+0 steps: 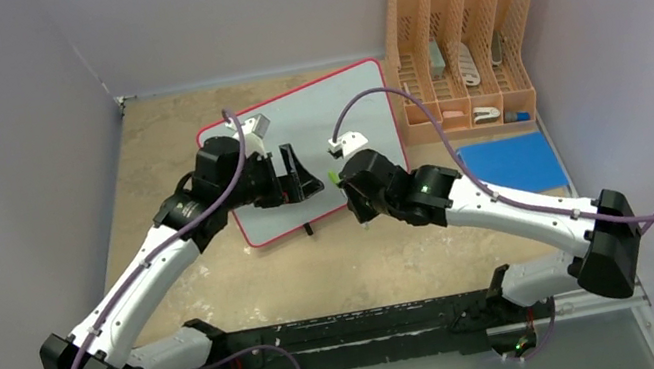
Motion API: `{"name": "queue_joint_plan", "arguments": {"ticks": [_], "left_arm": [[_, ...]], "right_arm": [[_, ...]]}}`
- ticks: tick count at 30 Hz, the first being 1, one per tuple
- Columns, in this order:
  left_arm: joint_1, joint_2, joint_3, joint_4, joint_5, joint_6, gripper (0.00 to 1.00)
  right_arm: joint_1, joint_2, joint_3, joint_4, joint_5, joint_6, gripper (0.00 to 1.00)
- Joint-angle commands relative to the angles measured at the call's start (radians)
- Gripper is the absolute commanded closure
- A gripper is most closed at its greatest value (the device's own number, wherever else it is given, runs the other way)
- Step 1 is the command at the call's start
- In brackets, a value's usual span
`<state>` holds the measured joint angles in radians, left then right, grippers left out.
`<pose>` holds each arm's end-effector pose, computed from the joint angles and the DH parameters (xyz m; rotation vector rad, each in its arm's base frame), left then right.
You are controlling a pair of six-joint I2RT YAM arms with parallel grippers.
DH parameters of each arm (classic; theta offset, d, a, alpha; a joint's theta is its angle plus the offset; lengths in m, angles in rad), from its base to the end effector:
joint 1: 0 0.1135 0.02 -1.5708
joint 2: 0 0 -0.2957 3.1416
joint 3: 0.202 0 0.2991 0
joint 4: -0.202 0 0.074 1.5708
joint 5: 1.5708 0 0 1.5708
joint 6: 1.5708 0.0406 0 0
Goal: Write a sentence on the whiteboard
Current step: Pick up the whiteboard marker at the center of the board.
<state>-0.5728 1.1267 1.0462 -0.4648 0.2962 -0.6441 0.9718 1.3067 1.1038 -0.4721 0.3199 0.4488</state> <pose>0.2342 -0.1651 0.3582 0.1092 2.2655 -1.0040 0.1965 0.2652 0.3284 -0.4100 2.2015 0.4264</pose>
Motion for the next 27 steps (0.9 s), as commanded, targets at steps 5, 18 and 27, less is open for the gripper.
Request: {"name": "queue_joint_plan", "arguments": {"ticks": [5, 18, 27], "left_arm": [[0.05, 0.032, 0.024, 0.083, 0.127, -0.099, 0.15], [0.083, 0.07, -0.013, 0.203, 0.287, -0.178, 0.39], [0.098, 0.07, -0.032, 0.24, 0.332, -0.205, 0.7]], "right_arm": [[0.032, -0.043, 0.019, 0.15, -0.051, -0.215, 1.0], [0.05, -0.094, -0.02, 0.242, -0.136, -0.294, 1.0], [0.051, -0.103, -0.047, 0.272, -0.142, -0.297, 1.0]]}}
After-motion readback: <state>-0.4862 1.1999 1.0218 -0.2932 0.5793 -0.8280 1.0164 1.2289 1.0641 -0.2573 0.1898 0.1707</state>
